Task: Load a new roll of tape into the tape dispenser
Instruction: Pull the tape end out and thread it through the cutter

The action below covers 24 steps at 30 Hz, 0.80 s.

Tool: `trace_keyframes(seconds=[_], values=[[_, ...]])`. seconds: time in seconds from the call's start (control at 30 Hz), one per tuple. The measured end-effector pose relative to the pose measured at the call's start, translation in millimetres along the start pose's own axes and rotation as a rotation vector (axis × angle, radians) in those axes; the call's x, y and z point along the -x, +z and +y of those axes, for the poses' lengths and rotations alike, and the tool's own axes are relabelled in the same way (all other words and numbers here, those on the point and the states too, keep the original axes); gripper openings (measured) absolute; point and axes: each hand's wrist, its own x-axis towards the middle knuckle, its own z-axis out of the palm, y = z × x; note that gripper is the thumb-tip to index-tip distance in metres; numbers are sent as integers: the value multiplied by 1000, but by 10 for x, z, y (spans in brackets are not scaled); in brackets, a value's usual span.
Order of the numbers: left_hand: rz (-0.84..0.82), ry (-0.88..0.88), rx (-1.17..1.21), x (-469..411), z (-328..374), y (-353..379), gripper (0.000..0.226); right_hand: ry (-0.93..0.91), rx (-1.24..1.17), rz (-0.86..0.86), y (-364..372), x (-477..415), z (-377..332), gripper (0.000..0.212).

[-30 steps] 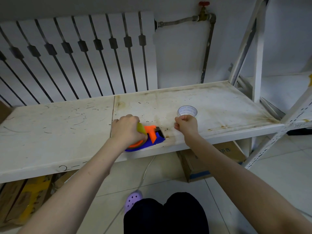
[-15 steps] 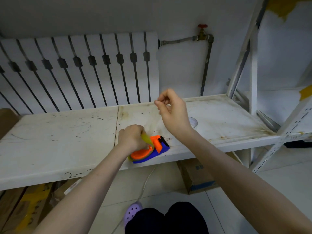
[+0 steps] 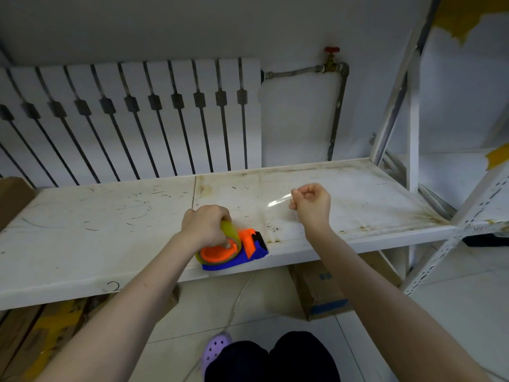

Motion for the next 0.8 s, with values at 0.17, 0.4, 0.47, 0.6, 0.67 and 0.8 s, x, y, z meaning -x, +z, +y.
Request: trace_keyframes(seconds=[0.17,0.4,0.47,0.6,0.67,0.8], values=[[-41,-13,-14,19,-59,-15,66,346,-27,19,-31,-3,484,10],[-60,114,-171,57,230,44,69,480,-37,-33,-89,-29,685,16],[45,232,-147,84,332,108,57,463,38,-79,-102,-15,727,19],[92,427,-62,128,347,264,32,459,84,-101,-128,-12,767,26],[75,436,-67,127,301,307,31,463,111,-115,-123,-17,770,27],[82,442,-88,96,265,334,31,453,182,-140,-100,-21,801,27]])
